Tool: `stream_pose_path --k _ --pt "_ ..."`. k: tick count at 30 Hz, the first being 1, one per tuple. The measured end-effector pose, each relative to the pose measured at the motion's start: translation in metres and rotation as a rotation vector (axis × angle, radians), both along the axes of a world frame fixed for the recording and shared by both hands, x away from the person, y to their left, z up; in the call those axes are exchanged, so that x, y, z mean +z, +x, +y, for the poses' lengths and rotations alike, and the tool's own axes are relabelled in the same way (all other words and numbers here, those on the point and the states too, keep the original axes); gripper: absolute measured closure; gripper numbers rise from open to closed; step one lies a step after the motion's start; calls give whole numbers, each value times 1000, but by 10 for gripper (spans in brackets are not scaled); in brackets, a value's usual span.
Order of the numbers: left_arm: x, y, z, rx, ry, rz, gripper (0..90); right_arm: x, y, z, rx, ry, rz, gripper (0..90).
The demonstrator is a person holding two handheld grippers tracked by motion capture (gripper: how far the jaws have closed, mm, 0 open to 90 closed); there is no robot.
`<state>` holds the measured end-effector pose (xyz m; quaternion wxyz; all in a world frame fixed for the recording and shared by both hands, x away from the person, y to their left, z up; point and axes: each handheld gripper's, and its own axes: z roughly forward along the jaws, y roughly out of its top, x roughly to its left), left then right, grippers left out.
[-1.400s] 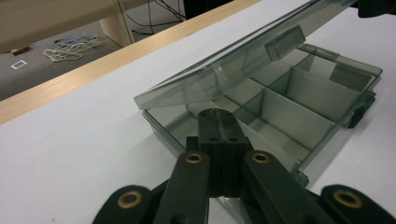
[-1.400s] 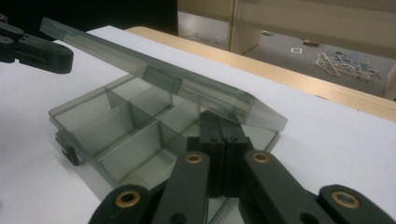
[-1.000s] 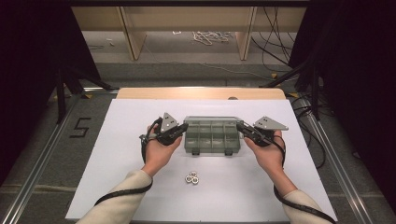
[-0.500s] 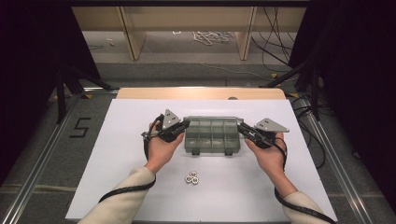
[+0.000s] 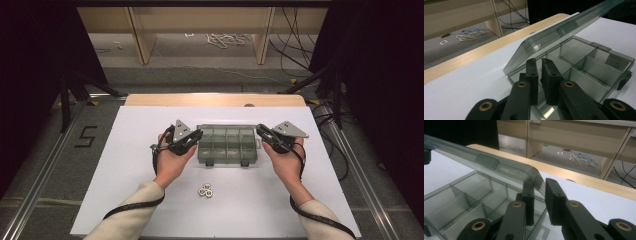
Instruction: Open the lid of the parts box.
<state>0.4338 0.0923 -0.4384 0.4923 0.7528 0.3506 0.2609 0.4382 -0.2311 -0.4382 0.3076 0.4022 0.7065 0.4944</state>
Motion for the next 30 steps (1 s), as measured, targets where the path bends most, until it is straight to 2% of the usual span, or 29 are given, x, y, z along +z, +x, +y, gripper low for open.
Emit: stream_pose_path --k 2,4,5,9,11,16,20,21,22,24,28,30 --pt "0 -1 2 37 3 -9 787 1 1 1 -5 -1 -4 799" --pt "0 -1 3 52 2 -13 745 3 1 1 -11 -13 3 800" --pt "1 1 3 62 4 -20 724 3 2 3 -20 -7 -13 800" --pt "4 6 1 89 11 -66 709 4 3 3 -18 -14 -12 802" --pt "7 9 1 105 0 -81 710 4 6 3 -27 -19 -35 804" --pt "10 18 -1 100 -5 -111 726 6 7 5 -33 -11 -20 808" --pt "11 24 -1 103 -7 -106 769 8 12 6 -34 -1 -32 813" --pt "11 25 -1 103 -14 -103 769 9 12 6 -41 -7 -33 815" --pt "11 26 -2 100 -7 -107 769 9 14 6 -44 -7 -41 815" --pt "11 27 -3 100 6 -112 762 9 15 6 -43 -2 -29 816" --pt "12 29 -6 96 5 -110 735 10 18 6 -49 -4 -47 816" --pt "13 32 -7 86 17 -121 734 11 19 6 -57 -4 -31 819"
